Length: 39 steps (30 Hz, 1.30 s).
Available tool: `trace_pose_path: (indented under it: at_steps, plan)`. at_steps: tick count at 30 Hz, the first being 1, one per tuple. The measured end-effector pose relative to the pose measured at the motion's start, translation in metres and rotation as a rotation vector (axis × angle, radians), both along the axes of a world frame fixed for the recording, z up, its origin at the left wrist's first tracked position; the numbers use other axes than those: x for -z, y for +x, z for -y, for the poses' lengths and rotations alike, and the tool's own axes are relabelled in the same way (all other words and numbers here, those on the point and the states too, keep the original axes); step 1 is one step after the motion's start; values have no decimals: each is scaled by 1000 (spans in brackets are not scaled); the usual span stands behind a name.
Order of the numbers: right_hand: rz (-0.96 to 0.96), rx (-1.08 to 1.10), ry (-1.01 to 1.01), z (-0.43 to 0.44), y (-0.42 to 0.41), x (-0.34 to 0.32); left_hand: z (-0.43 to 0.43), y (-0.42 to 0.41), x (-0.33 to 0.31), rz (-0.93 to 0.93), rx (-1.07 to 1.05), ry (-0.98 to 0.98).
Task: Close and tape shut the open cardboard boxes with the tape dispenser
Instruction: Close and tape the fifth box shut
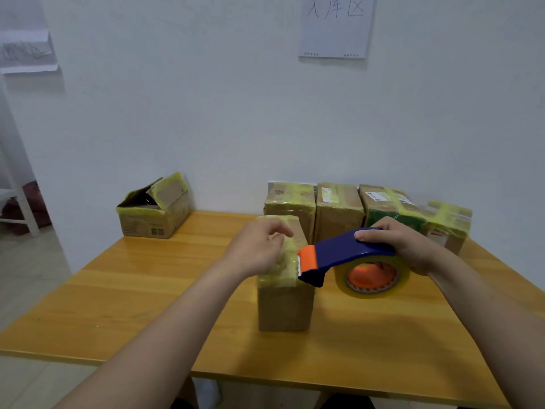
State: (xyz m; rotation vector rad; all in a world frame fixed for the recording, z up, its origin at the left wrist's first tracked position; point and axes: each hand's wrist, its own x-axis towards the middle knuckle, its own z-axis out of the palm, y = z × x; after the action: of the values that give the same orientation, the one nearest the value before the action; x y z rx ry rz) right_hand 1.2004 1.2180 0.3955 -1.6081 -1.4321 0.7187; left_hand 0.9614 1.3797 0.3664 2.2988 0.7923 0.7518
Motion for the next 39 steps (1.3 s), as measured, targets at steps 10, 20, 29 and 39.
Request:
trace_pose_path:
  at_steps: [10,20,29,39]
  plan:
    - [-121,-10,-12,14,9,9,-13,49,27,-482,54,128]
    - [-111,80,-21,36,37,15,-15,39,26,-472,54,139]
    - [165,72,-76,26,28,-4,-14,49,28,-462,47,188]
    - [538,186,-170,4,-3,-45,-21,53,32,-482,63,193]
